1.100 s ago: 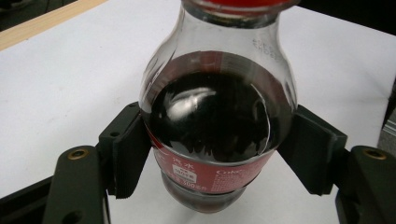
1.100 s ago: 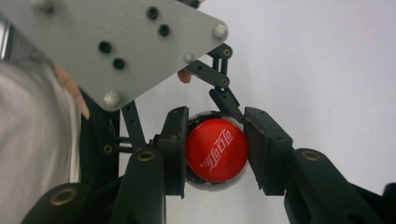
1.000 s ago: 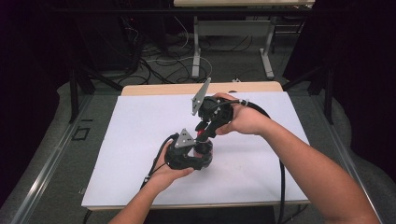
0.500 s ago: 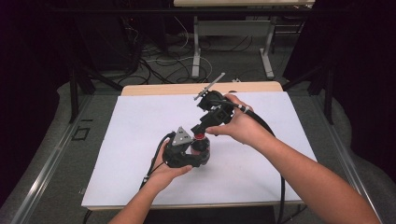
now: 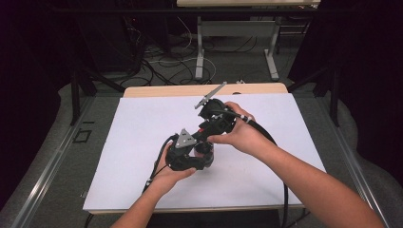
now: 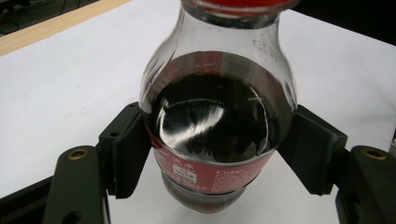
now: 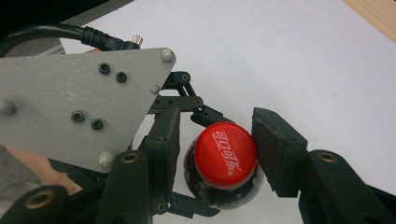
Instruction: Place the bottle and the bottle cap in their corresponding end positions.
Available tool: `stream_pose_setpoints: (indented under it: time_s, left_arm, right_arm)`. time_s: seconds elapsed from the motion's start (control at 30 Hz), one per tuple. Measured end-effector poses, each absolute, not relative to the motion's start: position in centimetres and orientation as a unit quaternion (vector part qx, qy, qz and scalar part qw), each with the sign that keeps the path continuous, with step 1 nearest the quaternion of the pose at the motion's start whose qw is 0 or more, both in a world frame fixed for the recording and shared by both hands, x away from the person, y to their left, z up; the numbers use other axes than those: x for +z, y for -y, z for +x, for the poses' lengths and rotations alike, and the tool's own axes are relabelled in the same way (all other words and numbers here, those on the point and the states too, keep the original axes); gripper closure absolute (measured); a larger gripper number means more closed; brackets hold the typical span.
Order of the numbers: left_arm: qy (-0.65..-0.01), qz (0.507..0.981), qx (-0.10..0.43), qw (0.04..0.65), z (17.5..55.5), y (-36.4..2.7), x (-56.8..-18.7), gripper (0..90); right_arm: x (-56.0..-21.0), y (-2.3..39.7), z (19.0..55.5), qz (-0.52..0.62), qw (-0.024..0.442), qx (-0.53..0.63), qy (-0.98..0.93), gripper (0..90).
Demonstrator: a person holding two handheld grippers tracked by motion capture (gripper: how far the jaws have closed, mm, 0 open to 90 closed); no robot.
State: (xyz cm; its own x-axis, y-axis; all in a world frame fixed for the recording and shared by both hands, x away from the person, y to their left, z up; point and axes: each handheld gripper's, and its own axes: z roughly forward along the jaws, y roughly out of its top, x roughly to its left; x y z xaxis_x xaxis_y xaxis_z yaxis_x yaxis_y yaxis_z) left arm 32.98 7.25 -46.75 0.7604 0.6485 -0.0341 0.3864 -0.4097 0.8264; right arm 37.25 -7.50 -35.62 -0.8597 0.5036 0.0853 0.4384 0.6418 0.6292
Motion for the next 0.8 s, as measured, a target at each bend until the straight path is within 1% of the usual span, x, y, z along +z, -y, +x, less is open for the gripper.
stream_pose_setpoints:
  time_s: [0.07,0.13,0.23,0.27,0.3,0.37,0.47,0.63,0.73,0.8]
  left_arm:
    - [-0.312,0.827,0.146,0.443,33.0,-7.2,-46.8,30.2]
    - [-0.312,0.828,0.148,0.442,33.0,-7.2,-46.8,30.2]
    - [-0.309,0.829,0.146,0.442,33.0,-7.2,-46.8,30.2]
    - [-0.31,0.829,0.145,0.442,32.9,-7.2,-46.8,30.2]
    - [-0.31,0.829,0.145,0.442,32.9,-7.2,-46.8,30.2]
    - [-0.308,0.83,0.145,0.441,33.0,-7.2,-46.8,30.2]
    - [-0.31,0.829,0.144,0.443,33.0,-7.2,-46.8,30.2]
    - [-0.313,0.828,0.146,0.442,33.1,-7.4,-46.8,30.2]
    - [-0.315,0.831,0.138,0.438,33.1,-7.5,-46.9,30.2]
    - [-0.317,0.828,0.143,0.439,33.2,-7.5,-47.0,30.2]
  right_arm:
    - [-35.9,7.3,37.3,0.245,0.054,0.345,-0.905,51.8]
    - [-35.9,7.3,37.4,0.232,0.049,0.331,-0.913,52.6]
    - [-36.0,7.3,37.5,0.209,0.059,0.321,-0.922,56.7]
    - [-36.1,7.3,37.7,0.194,0.059,0.32,-0.926,59.7]
    - [-36.0,7.4,37.8,0.185,0.056,0.315,-0.929,60.5]
    - [-36.0,7.6,38.2,0.185,0.038,0.316,-0.93,60.8]
    - [-36.0,7.7,38.5,0.168,0.031,0.318,-0.933,61.0]
    - [-35.8,7.6,38.7,0.153,0.043,0.32,-0.934,61.1]
    - [-35.5,7.6,38.5,0.162,0.04,0.321,-0.932,61.2]
    - [-35.4,7.7,38.6,0.158,0.046,0.323,-0.932,61.2]
